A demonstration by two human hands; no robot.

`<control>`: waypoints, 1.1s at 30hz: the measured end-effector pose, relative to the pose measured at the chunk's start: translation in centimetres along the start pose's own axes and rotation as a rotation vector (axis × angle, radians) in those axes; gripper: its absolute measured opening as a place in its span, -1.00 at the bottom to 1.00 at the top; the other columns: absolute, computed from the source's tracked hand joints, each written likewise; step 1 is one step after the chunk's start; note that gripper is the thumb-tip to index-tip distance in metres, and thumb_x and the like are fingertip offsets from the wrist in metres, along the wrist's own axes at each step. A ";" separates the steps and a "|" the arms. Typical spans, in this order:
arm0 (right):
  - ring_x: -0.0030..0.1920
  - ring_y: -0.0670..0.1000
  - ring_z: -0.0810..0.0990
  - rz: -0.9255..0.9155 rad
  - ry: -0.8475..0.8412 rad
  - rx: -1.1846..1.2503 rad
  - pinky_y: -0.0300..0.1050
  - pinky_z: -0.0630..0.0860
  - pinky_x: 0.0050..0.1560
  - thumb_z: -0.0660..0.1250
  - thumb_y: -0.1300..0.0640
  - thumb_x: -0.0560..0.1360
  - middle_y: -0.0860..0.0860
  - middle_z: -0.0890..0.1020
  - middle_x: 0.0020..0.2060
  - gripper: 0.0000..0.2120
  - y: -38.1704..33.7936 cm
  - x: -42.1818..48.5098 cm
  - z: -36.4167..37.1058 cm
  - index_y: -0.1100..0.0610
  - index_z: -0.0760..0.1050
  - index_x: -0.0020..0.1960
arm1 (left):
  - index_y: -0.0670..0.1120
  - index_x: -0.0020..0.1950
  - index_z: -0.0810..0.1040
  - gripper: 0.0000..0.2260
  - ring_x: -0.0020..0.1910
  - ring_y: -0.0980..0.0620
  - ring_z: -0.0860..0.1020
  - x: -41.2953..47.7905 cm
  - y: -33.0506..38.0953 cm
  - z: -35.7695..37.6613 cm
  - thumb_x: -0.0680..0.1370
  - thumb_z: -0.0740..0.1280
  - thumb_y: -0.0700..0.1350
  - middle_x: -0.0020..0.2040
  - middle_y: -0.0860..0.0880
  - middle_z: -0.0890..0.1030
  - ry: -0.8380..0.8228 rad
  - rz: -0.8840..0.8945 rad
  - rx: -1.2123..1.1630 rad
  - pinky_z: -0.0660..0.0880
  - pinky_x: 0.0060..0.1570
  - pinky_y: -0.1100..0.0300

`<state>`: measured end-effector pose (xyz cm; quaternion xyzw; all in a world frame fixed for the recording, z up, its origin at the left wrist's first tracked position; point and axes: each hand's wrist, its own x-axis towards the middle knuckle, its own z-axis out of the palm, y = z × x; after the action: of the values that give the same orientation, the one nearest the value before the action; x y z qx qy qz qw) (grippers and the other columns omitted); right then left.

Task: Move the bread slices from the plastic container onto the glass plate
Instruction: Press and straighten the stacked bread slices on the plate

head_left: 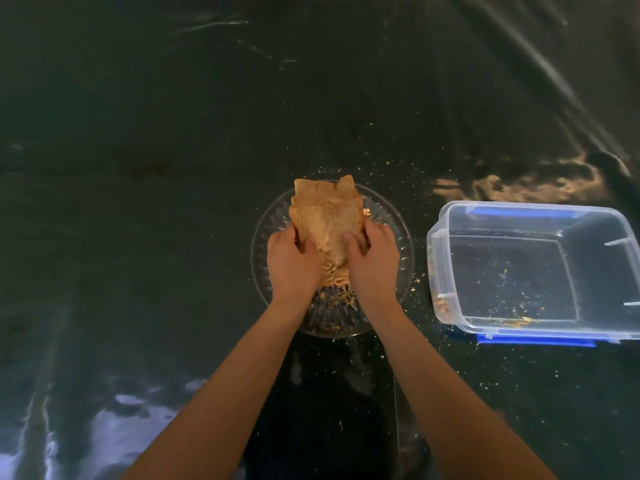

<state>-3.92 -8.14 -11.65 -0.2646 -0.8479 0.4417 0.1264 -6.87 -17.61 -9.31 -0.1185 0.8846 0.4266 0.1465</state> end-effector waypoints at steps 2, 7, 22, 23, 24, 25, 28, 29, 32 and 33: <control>0.00 -0.06 0.36 0.019 -0.020 -0.055 -0.27 0.28 -0.03 0.26 0.14 0.51 0.04 0.45 -0.02 -0.69 0.4 -0.1 0.2 0.20 0.46 0.23 | -0.30 0.21 0.51 -0.70 0.16 -0.21 0.55 0.0 0.1 -0.1 0.55 0.23 -0.18 0.21 -0.26 0.51 -0.041 -0.029 0.026 0.49 0.21 -0.06; 0.03 -0.05 0.21 0.046 -0.011 -0.133 -0.26 0.22 0.02 0.25 0.11 0.52 0.14 0.45 0.08 -0.64 1.1 0.3 0.8 0.24 0.42 0.27 | -0.28 0.36 0.40 -0.62 0.31 -0.20 0.41 0.2 0.4 0.3 0.58 0.19 -0.16 0.33 -0.22 0.34 -0.058 -0.025 0.124 0.35 0.36 0.02; 0.10 0.06 0.45 0.064 0.028 -0.018 -0.20 0.38 0.03 0.30 0.11 0.49 0.12 0.48 0.10 -0.65 1.1 -0.8 0.3 0.21 0.45 0.24 | -0.21 0.40 0.39 -0.61 0.25 -0.17 0.46 -0.6 -0.2 0.4 0.58 0.19 -0.16 0.29 -0.19 0.39 -0.032 -0.004 0.123 0.37 0.28 0.08; 0.12 0.06 0.46 0.084 0.020 -0.009 -0.17 0.42 0.07 0.31 0.12 0.49 0.12 0.49 0.11 -0.64 1.2 -0.7 0.3 0.19 0.44 0.25 | -0.22 0.41 0.37 -0.61 0.26 -0.19 0.45 -0.5 -0.2 0.4 0.58 0.19 -0.17 0.29 -0.21 0.39 -0.043 -0.012 0.136 0.36 0.30 0.05; 0.14 0.05 0.46 0.105 0.012 0.008 -0.16 0.42 0.10 0.31 0.12 0.48 0.12 0.48 0.13 -0.63 1.3 -0.5 0.2 0.17 0.42 0.27 | -0.24 0.41 0.36 -0.60 0.27 -0.21 0.44 -0.4 -0.2 0.5 0.58 0.18 -0.16 0.30 -0.23 0.38 -0.049 -0.020 0.153 0.37 0.32 0.02; 0.15 0.04 0.47 0.119 0.010 0.027 -0.17 0.42 0.11 0.32 0.13 0.48 0.11 0.48 0.15 -0.60 1.3 -0.4 0.2 0.16 0.40 0.29 | -0.25 0.41 0.36 -0.60 0.28 -0.23 0.43 -0.3 -0.1 0.5 0.59 0.17 -0.16 0.31 -0.24 0.38 -0.048 -0.023 0.170 0.37 0.32 0.00; 0.13 0.03 0.46 0.095 0.043 0.009 -0.20 0.42 0.09 0.34 0.13 0.47 0.10 0.46 0.14 -0.60 1.3 -0.5 0.2 0.15 0.39 0.27 | -0.23 0.44 0.33 -0.58 0.26 -0.20 0.45 -0.6 -0.2 0.5 0.59 0.19 -0.15 0.30 -0.23 0.38 -0.010 0.001 0.180 0.39 0.26 0.03; 0.12 0.04 0.46 0.065 0.056 -0.018 -0.17 0.44 0.08 0.33 0.13 0.47 0.09 0.47 0.12 -0.63 1.3 -0.7 0.1 0.16 0.40 0.25 | -0.21 0.46 0.31 -0.56 0.24 -0.18 0.47 -0.9 -0.2 0.5 0.59 0.19 -0.15 0.29 -0.21 0.38 0.010 0.011 0.167 0.40 0.22 0.06; 0.06 0.05 0.46 -0.009 0.064 -0.045 -0.17 0.42 -0.01 0.30 0.16 0.48 0.06 0.47 0.04 -0.71 1.5 -1.7 -0.2 0.16 0.43 0.19 | -0.17 0.50 0.26 -0.53 0.19 -0.11 0.49 -1.9 -0.4 0.6 0.59 0.20 -0.15 0.28 -0.18 0.39 0.064 0.047 0.152 0.41 0.17 0.14; 0.04 0.04 0.46 -0.016 0.071 -0.039 -0.20 0.38 -0.03 0.30 0.17 0.48 0.04 0.48 0.02 -0.72 1.6 -1.9 -0.3 0.15 0.44 0.18 | -0.16 0.52 0.24 -0.52 0.19 -0.10 0.49 -2.2 -0.4 0.6 0.59 0.20 -0.14 0.28 -0.17 0.39 0.077 0.064 0.155 0.41 0.17 0.14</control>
<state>-1.63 -8.21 -12.75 -0.2756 -0.8535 0.4142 0.1548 -4.57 -17.20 -9.13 -0.0946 0.9233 0.3564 0.1073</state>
